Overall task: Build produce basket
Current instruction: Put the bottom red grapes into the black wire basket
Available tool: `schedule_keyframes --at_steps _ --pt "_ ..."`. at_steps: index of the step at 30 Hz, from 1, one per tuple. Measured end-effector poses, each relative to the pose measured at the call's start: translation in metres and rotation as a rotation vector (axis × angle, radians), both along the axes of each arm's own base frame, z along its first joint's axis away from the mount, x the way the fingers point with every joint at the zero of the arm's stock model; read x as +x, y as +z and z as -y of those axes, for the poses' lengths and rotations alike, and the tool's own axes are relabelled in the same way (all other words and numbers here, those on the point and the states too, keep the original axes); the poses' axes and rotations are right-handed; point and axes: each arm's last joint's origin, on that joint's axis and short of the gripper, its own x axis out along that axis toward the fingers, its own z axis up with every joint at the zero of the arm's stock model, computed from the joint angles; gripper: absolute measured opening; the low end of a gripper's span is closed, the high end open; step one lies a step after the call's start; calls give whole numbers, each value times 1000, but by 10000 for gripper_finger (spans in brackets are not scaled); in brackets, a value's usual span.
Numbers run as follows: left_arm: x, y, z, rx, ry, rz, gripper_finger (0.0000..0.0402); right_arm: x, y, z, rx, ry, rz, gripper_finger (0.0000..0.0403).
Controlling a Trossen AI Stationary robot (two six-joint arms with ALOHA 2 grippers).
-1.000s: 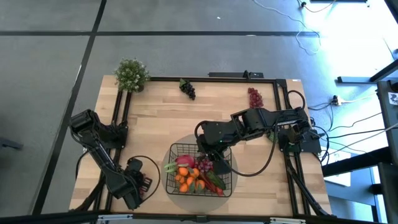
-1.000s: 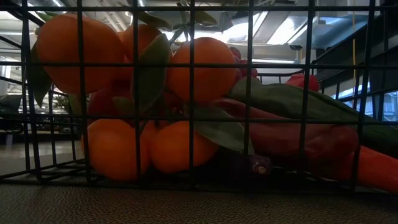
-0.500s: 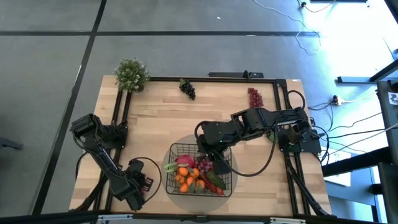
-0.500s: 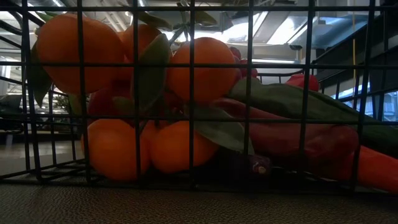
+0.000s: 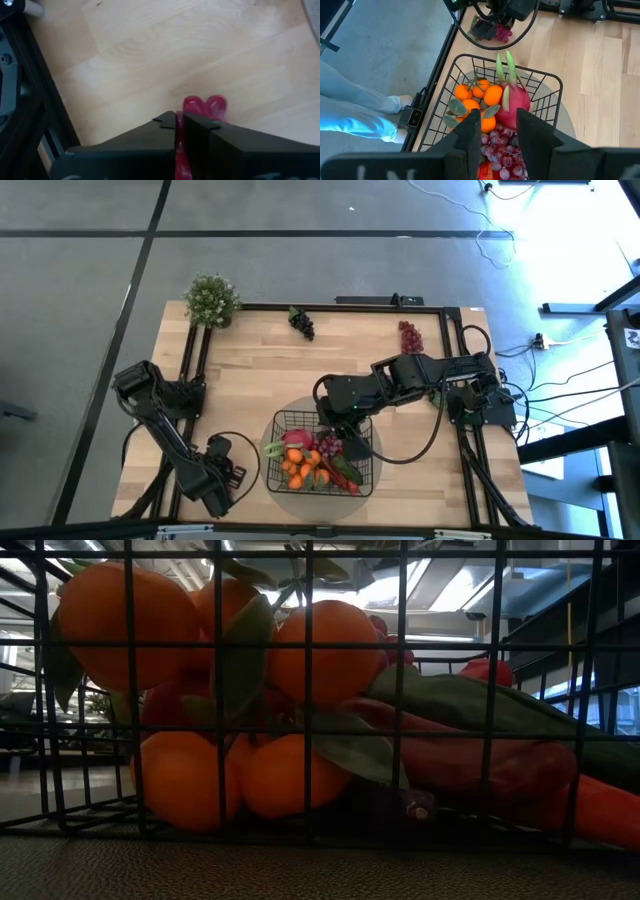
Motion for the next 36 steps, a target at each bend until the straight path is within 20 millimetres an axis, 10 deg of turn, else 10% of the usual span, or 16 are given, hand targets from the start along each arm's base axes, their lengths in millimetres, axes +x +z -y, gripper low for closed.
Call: schedule_keyframes --at_steps 19,36 --pt "9 103 -2 55 -134 80 0 -42 34 13 -35 36 39 110" --pt "64 199 -31 64 -448 323 0 -74 48 19 -93 27 14 110"
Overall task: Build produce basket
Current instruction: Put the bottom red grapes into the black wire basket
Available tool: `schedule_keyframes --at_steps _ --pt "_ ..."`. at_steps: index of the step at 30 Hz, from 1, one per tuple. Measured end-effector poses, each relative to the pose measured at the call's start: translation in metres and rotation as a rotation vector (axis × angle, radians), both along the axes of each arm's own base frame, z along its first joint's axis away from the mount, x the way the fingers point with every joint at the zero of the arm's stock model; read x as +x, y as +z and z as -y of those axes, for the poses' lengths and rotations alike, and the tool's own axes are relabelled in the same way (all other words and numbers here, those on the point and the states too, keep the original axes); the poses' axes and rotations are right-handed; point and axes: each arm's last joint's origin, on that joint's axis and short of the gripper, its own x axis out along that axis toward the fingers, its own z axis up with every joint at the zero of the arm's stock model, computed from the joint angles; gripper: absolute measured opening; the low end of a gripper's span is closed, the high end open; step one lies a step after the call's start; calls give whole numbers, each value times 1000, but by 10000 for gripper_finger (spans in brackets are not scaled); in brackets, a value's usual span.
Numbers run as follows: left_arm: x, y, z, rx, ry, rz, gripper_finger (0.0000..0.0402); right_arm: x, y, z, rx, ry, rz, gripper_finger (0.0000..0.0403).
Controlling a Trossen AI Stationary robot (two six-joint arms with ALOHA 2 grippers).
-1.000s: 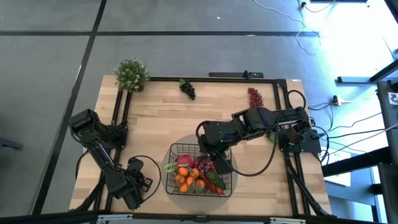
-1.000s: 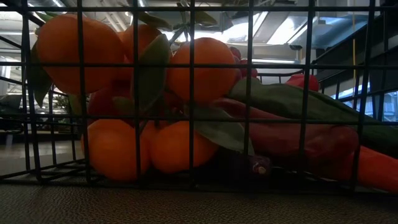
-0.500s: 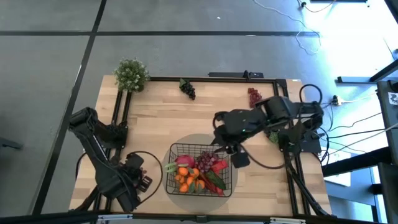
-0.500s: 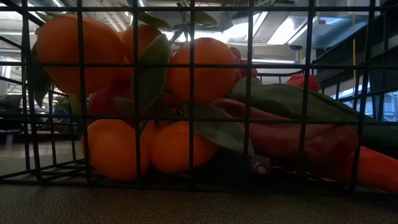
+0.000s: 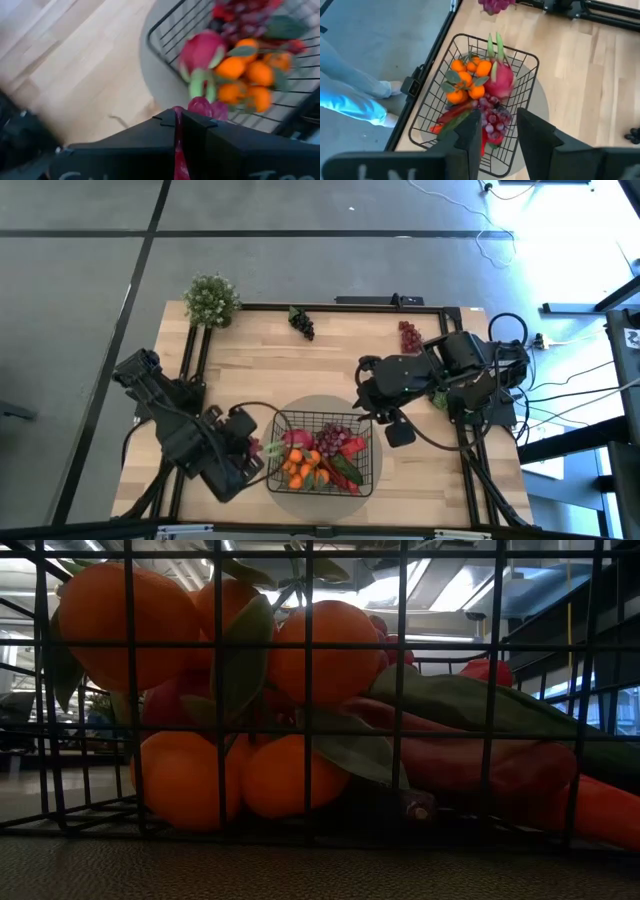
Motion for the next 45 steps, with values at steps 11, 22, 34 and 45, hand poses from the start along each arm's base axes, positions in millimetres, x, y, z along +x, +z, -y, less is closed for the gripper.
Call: schedule_keyframes --at_steps 11,22,34,45 --pt "36 30 -36 71 -207 51 0 -7 1 -1 2 -4 -25 110" --pt "78 29 -72 188 -457 44 0 -7 0 0 -37 -37 -21 110" --pt "113 2 -84 257 -628 -64 0 -9 -2 1 -33 -60 -55 110" --pt "131 -21 -80 238 -657 -126 0 -22 6 4 -29 -57 -49 110"
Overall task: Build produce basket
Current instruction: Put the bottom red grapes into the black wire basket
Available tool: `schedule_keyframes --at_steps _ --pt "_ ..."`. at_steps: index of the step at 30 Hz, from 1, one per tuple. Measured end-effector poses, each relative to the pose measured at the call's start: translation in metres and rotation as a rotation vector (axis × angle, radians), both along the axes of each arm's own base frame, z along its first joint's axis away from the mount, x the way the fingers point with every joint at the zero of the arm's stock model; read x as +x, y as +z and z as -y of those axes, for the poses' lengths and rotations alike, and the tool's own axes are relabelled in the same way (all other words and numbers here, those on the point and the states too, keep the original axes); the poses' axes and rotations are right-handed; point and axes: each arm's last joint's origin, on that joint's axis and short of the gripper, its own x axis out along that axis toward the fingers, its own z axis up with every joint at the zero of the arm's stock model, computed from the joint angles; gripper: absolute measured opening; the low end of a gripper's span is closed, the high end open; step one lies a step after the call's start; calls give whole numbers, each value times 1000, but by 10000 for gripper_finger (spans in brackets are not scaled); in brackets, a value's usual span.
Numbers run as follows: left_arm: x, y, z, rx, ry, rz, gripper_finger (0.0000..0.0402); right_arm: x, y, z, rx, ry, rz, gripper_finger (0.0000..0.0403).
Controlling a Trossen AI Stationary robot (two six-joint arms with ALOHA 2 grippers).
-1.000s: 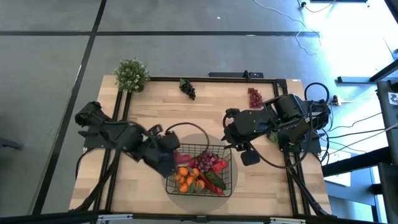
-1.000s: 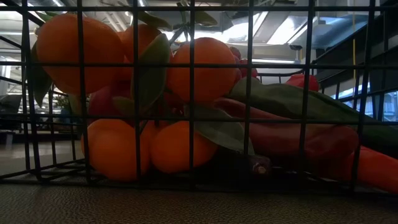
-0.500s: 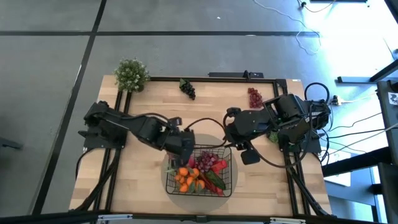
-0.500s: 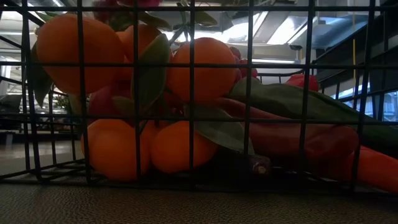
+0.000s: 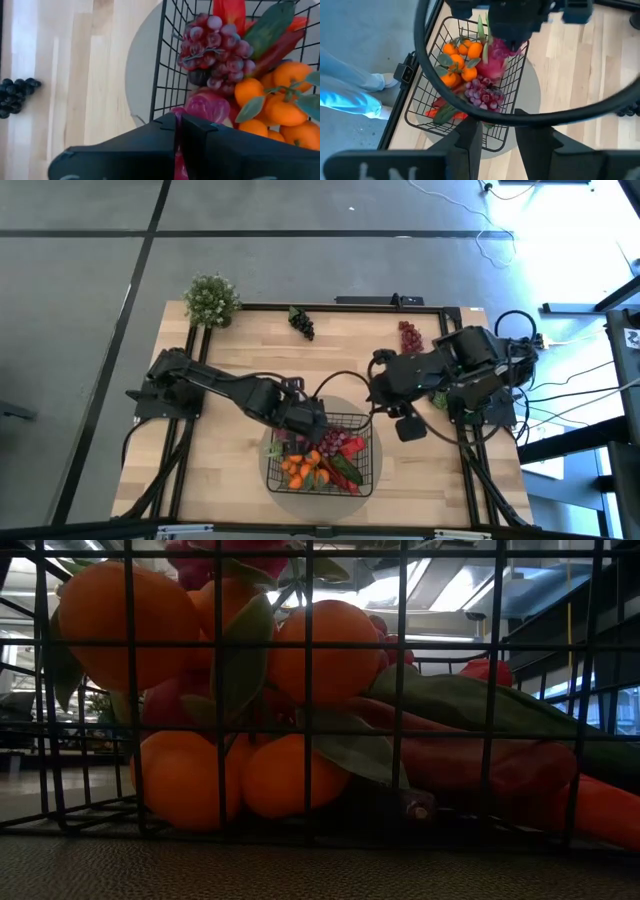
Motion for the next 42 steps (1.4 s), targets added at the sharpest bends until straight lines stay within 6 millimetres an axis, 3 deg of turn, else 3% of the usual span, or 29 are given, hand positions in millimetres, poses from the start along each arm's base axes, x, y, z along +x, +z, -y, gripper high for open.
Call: schedule_keyframes --at_steps 12,25,33,42 --pt "2 -3 1 -1 8 -6 0 -13 5 -9 -6 43 4 110" --pt "16 -23 2 8 34 -46 0 -35 13 -22 -4 83 24 110" --pt "16 -22 1 6 35 -41 1 -44 18 -22 -10 85 50 110" --pt "16 -22 -2 6 45 -43 66 -44 18 -22 -13 84 50 110"
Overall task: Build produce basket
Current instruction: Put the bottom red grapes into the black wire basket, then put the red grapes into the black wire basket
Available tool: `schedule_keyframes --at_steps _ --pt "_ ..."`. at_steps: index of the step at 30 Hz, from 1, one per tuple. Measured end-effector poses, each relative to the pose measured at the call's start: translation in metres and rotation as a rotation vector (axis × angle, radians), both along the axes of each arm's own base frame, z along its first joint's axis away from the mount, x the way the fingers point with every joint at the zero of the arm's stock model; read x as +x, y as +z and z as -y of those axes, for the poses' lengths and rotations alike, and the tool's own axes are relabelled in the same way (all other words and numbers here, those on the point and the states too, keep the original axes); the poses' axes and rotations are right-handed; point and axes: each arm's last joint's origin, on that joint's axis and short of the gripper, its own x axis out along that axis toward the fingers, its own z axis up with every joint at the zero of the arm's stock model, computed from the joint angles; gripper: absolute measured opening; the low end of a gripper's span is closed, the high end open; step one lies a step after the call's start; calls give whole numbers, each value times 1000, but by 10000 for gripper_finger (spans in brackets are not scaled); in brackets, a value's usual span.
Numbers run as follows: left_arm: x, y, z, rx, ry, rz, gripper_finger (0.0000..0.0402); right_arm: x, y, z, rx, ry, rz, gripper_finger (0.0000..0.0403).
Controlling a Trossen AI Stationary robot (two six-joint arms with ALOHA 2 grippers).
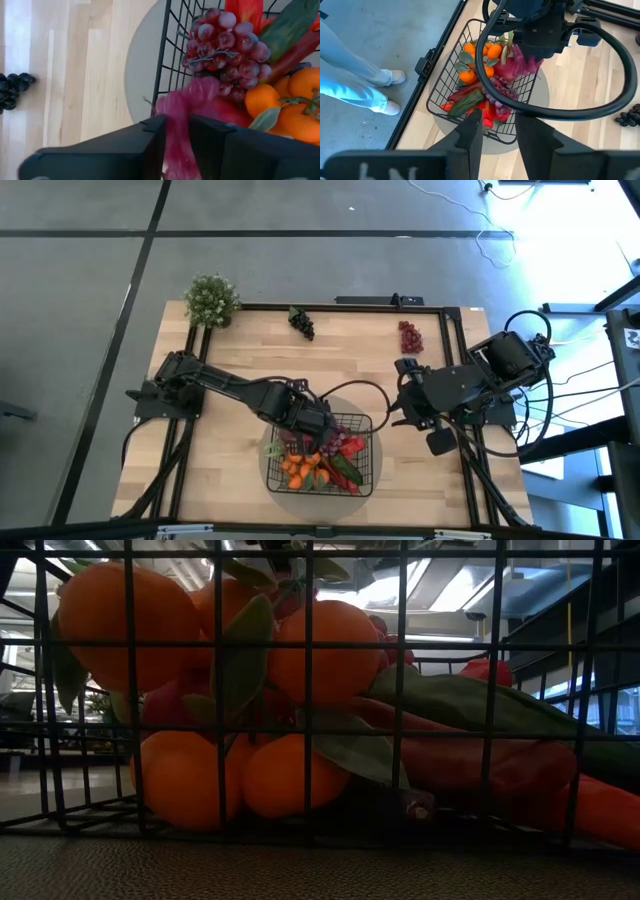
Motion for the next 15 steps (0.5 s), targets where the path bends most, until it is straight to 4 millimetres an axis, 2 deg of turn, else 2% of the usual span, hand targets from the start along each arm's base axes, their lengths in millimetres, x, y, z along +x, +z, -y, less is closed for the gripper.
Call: schedule_keyframes --at_steps 5,10,15 --pt "-2 5 -4 -13 27 17 81 -2 -1 1 -15 -16 -12 110" --pt "-12 19 -7 -30 58 55 81 -4 1 4 -25 -51 7 110" --pt "-28 42 -11 -56 79 123 81 -15 9 10 -17 -100 42 110"
